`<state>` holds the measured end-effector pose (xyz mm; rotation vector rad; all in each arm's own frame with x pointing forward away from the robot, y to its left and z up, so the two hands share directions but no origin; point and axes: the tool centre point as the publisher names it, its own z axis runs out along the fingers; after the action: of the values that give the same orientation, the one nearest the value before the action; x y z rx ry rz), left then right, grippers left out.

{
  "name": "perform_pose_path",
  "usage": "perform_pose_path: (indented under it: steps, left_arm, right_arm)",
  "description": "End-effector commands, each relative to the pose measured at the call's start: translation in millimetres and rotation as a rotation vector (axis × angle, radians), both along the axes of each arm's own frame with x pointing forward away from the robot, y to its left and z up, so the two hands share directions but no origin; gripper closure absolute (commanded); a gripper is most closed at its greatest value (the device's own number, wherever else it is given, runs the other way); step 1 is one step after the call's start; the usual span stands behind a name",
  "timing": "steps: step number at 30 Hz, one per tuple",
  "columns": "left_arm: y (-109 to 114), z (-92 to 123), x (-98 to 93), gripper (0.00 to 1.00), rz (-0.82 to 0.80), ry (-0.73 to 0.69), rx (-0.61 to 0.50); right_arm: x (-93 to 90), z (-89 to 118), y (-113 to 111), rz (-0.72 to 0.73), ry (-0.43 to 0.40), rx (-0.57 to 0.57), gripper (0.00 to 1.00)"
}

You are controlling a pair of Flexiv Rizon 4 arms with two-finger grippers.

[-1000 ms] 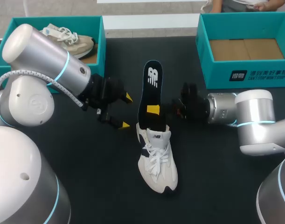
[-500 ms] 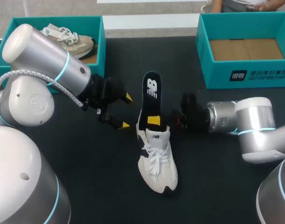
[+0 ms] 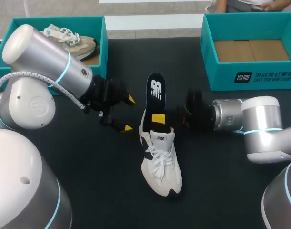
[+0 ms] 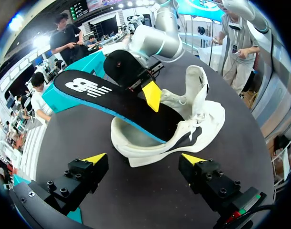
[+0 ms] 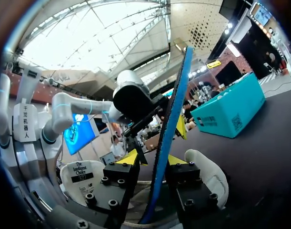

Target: Take the shoe out of the shoebox, open the shoe tongue, remove and reinsert the insole, then place the shoe into the shoebox

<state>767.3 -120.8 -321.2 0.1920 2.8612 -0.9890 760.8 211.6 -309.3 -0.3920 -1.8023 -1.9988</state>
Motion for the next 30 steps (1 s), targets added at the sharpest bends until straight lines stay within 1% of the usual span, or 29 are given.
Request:
perform_pose_path:
  steps: [1, 6, 9, 10, 11, 18, 23, 30]
  left_arm:
    - [1, -1, -0.6, 0.00, -0.001, -0.001, -0.002]
    - [1, -1, -0.6, 0.00, -0.001, -0.001, -0.002]
    - [1, -1, -0.6, 0.00, -0.001, -0.001, -0.002]
    - [1, -1, -0.6, 0.00, -0.001, -0.001, -0.002]
    - [1, -1, -0.6, 0.00, -0.001, -0.001, -0.002]
    - [1, -1, -0.6, 0.00, -0.001, -0.001, -0.002]
    - [1, -1, -0.6, 0.00, -0.001, -0.001, -0.002]
    - [1, -1, -0.6, 0.00, -0.001, -0.001, -0.002]
  right_arm:
    - [3.7, 7, -1, -0.003, -0.017, -0.004, 0.67]
    - [9.8, 11, -7, -0.010, -0.029, -0.004, 0.70]
    - [10.9, 10, -10, -0.015, -0.026, -0.012, 0.78]
    - [10.8, 8, -10, -0.016, -0.022, -0.013, 0.93]
    - [10.4, 6, -9, -0.015, -0.017, -0.015, 1.00]
    - [0.6, -5, -3, 0.032, 0.010, -0.047, 1.00]
    - [-9.4, -13, -9, 0.044, 0.022, -0.083, 1.00]
    - [-24.5, -21, -15, 0.070, 0.060, -0.116, 1.00]
